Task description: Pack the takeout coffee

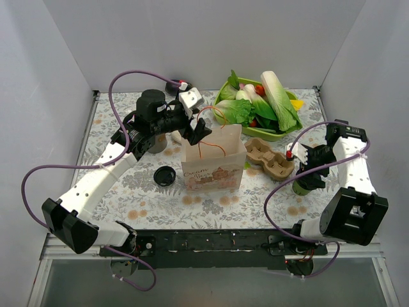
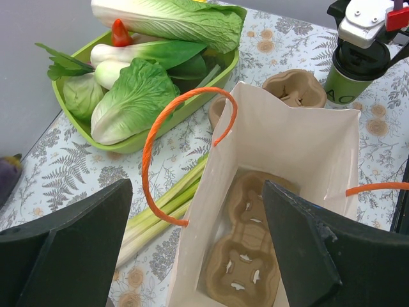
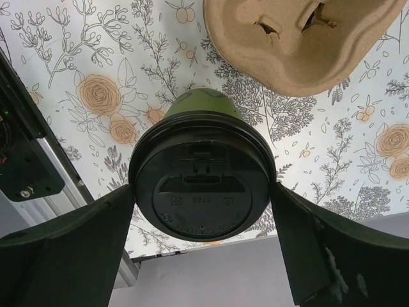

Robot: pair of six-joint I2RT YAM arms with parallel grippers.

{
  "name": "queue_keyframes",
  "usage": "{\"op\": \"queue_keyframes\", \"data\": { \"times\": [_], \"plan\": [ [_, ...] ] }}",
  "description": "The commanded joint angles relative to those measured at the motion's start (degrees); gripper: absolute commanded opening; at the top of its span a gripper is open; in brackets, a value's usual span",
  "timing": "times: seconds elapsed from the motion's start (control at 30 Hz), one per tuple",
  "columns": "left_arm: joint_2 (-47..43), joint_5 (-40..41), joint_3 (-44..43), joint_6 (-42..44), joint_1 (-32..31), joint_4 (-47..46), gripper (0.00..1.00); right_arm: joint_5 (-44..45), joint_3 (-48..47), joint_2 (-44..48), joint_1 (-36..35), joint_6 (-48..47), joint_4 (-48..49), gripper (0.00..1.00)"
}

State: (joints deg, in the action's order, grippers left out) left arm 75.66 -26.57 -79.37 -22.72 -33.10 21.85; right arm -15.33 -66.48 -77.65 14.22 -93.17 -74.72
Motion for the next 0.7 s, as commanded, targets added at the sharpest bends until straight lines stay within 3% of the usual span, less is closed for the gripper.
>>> {"op": "queue_keyframes", "data": {
  "times": [0.0, 0.47, 0.67],
  "plan": [
    [-0.2, -0.5, -0.1, 0.3, 0.1, -0.6, 0.84, 0.6, -0.2, -0.8, -0.1, 0.6, -0.6, 0.93],
    [0.0, -1.1, 0.1, 0.2, 0.2, -0.9, 0.84, 1.3, -0.4, -2.3, -0.2, 4.1, -0.6, 0.74],
    [-0.2, -1.1, 0.4, -0.2, 0.2, -1.0, 0.84, 1.1, -2.8, -5.0, -0.2, 11.1, -0.6, 0.64]
  ]
}}
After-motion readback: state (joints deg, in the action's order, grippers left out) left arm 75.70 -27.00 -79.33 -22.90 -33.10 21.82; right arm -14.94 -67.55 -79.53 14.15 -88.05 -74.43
